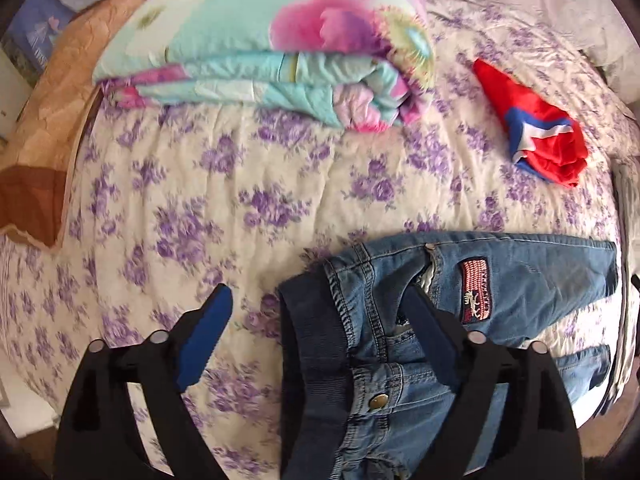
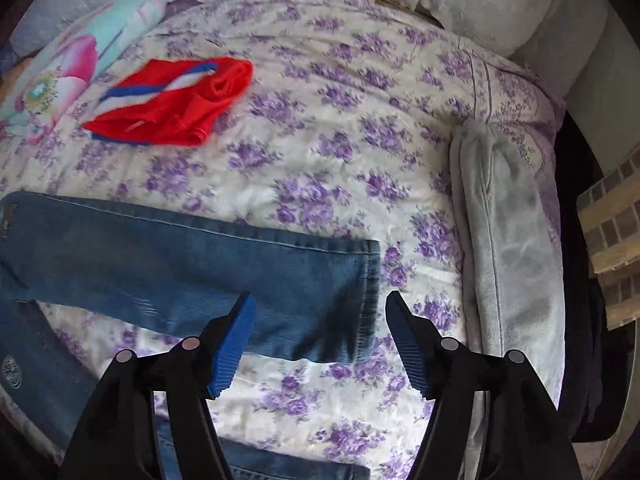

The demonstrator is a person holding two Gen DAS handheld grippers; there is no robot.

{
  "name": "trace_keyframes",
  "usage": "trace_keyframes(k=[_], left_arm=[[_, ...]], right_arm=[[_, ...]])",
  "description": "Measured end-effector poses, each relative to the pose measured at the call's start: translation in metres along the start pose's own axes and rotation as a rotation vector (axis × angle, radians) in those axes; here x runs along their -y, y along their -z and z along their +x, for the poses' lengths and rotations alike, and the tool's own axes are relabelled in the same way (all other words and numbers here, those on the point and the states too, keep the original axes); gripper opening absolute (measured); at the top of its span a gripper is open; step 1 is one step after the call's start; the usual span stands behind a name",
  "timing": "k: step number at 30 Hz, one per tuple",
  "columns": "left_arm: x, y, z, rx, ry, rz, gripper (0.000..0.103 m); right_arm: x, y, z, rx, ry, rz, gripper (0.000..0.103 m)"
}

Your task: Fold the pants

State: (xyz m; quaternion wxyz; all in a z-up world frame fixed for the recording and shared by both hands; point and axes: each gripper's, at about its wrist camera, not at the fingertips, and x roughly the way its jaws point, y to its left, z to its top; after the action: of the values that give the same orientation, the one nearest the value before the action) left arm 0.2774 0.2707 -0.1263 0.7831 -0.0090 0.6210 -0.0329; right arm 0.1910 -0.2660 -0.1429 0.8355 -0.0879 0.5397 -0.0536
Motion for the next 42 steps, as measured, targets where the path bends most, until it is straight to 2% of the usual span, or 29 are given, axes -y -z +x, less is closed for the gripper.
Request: trace_keyframes(k=[2,4,8,10,12,13,16,18,21,24,27,32,34,37,38,42], left_arm=[[-0.004,-0.015,-0.003,-0.017,0.051,0.079,0.089],[-0.003,-0.022,0.006,-0.015,0.025,0.155,0.089],[-0.006,-0.032,0.042,-0.093,0.111,0.262,0.086],[-0.001,-0.035,0.065,-0.135,0.119,0.303,0.076],[0.001,-0.036,0.088,-0.192,0.141,0.327,0.056],[0.001,-0.037,0.097,-0.216,0.155,0.33,0.053],[-0.003,-0.038,0.113,-0.235,0.216,0.321,0.05],[-0.004,-0.038,0.12,-0.25,0.265,0.307,0.05],[0.008,-0.032,0.123,-0.233,0.237,0.36,0.049],[0.007,-0.03,0.12,-0.228,0.264,0.352,0.046],[0.005,-0.03,0.122,-0.219,0.24,0.341,0.044],[0.019,-0.023,0.11,-0.169,0.185,0.386,0.027],[0.024,-0.018,0.103,-0.15,0.173,0.401,0.026],[0.026,-0.012,0.094,-0.134,0.173,0.409,0.025],[0.027,-0.011,0.091,-0.13,0.134,0.424,0.025],[0.026,-0.007,0.077,-0.109,0.152,0.428,0.025]], right_arm=[[-0.016,-0.005,-0.018,0.033,-0.069,-0.006,0.069],[-0.036,-0.007,-0.03,0.054,-0.14,-0.024,0.069],[-0.083,-0.004,-0.049,0.055,-0.193,-0.1,0.069],[-0.103,0.002,-0.059,0.066,-0.216,-0.139,0.069],[-0.116,0.004,-0.065,0.065,-0.23,-0.172,0.069],[-0.122,0.005,-0.067,0.062,-0.234,-0.188,0.069],[-0.137,-0.001,-0.066,0.052,-0.252,-0.233,0.069],[-0.15,-0.01,-0.058,0.043,-0.303,-0.258,0.069],[-0.179,-0.032,-0.036,0.028,-0.443,-0.301,0.069],[-0.215,-0.063,-0.013,0.016,-0.528,-0.386,0.069],[-0.257,-0.095,0.008,-0.016,-0.543,-0.487,0.069],[-0.309,-0.127,0.037,-0.093,-0.603,-0.593,0.069],[-0.324,-0.129,0.049,-0.152,-0.625,-0.644,0.069],[-0.342,-0.126,0.059,-0.194,-0.618,-0.723,0.069],[-0.345,-0.125,0.061,-0.204,-0.62,-0.744,0.069],[-0.351,-0.126,0.063,-0.231,-0.647,-0.785,0.069]])
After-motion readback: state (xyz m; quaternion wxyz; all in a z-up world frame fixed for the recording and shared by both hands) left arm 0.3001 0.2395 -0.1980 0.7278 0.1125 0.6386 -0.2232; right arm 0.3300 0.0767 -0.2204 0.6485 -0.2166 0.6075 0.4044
